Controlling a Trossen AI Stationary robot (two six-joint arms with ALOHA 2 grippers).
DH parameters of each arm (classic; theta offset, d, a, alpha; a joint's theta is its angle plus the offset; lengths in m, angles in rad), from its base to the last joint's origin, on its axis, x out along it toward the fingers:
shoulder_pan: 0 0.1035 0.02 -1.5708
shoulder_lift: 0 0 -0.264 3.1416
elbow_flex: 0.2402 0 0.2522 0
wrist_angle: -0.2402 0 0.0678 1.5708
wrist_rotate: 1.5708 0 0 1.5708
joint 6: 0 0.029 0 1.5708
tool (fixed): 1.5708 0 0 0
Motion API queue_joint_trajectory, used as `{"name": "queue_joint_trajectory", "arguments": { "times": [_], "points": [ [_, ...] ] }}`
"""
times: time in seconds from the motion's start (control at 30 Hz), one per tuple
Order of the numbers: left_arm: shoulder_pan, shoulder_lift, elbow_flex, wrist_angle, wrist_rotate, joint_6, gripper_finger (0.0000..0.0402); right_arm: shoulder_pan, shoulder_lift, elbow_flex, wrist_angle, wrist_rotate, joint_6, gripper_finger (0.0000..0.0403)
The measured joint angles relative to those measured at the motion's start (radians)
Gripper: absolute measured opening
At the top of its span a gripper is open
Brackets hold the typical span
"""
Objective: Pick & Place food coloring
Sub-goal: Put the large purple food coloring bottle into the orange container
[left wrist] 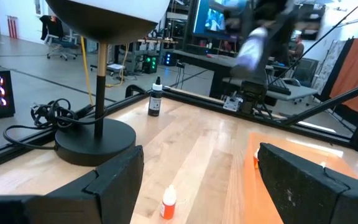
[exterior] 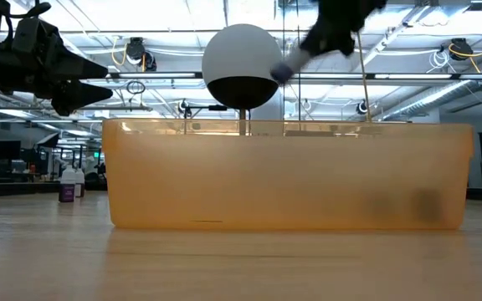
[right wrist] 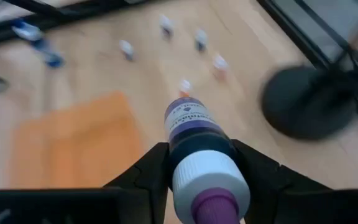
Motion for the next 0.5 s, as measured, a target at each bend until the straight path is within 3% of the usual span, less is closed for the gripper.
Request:
{"name": "queue_joint_trajectory", "arguments": {
  "times": [0.2,0.33,0.4,0.5],
  "points": [
    [0.000,0.000,0.000,0.000,0.000,0.000,0.0310,0.171,0.231,0.403,-0.302,0.137,-0.020,0.0131],
    [0.000,0.000,0.000,0.000,0.000,0.000,0.0310,0.211,0.454,0.707,-0.598,0.154,-0.002,0.0131],
    [0.000,0.000,0.000,0.001,0.000,0.000,0.0310,0.210,0.556,0.796,-0.737,0.139,0.006,0.0131],
    [0.000,0.000,0.000,0.001,0.000,0.000,0.0310,0.199,0.667,0.821,-0.865,0.100,0.017,0.0131]
  ]
}}
